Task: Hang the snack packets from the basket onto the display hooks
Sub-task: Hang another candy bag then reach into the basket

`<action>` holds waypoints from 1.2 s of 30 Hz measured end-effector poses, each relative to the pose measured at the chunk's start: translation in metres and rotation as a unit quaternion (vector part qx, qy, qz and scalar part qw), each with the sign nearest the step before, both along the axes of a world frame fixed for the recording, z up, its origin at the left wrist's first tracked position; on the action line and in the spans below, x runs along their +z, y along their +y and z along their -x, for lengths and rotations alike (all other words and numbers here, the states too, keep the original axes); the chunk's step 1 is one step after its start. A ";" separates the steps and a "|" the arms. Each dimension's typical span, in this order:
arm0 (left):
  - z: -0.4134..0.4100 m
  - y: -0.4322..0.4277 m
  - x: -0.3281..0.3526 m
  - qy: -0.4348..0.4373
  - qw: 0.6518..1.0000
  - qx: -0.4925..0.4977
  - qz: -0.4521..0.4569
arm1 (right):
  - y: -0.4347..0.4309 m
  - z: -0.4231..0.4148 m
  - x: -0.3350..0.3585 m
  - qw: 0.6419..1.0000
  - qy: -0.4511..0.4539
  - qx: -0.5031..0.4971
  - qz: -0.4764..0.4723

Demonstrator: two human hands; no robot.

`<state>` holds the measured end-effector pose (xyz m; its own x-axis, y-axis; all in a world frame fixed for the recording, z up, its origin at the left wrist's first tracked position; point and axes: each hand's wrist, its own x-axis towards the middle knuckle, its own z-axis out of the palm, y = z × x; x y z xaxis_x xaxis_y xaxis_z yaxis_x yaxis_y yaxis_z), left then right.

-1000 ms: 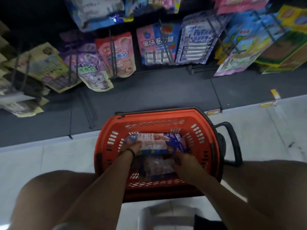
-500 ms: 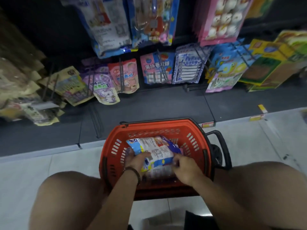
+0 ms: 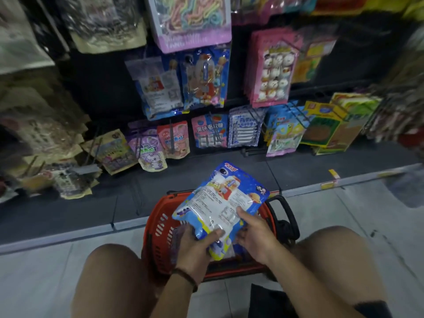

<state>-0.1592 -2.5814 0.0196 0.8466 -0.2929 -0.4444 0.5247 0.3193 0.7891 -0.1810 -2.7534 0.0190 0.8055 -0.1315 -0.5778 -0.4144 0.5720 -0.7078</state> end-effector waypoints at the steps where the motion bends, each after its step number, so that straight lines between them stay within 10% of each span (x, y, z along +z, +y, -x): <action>1: 0.004 -0.002 0.003 -0.009 1.000 0.000 -0.019 | 0.001 -0.001 0.002 1.000 -0.017 -0.013 -0.013; 7: 0.008 0.002 0.009 -0.001 0.987 0.086 -0.137 | 0.004 -0.006 0.006 0.998 -0.050 -0.047 0.012; 12: 0.003 0.005 0.036 -0.234 0.878 0.054 -0.414 | 0.012 -0.010 0.021 0.983 -0.107 -0.085 0.121; 22: -0.043 -0.020 0.087 -0.216 0.952 0.089 -0.196 | 0.032 -0.024 0.062 0.817 -0.330 0.068 0.468; 27: -0.075 0.007 0.098 -0.152 0.981 0.043 -0.116 | -0.003 -0.036 0.087 0.806 -0.260 0.022 0.532; 36: -0.117 0.004 0.129 -0.122 0.990 -0.014 -0.063 | -0.038 -0.071 0.109 0.868 -0.313 0.113 0.368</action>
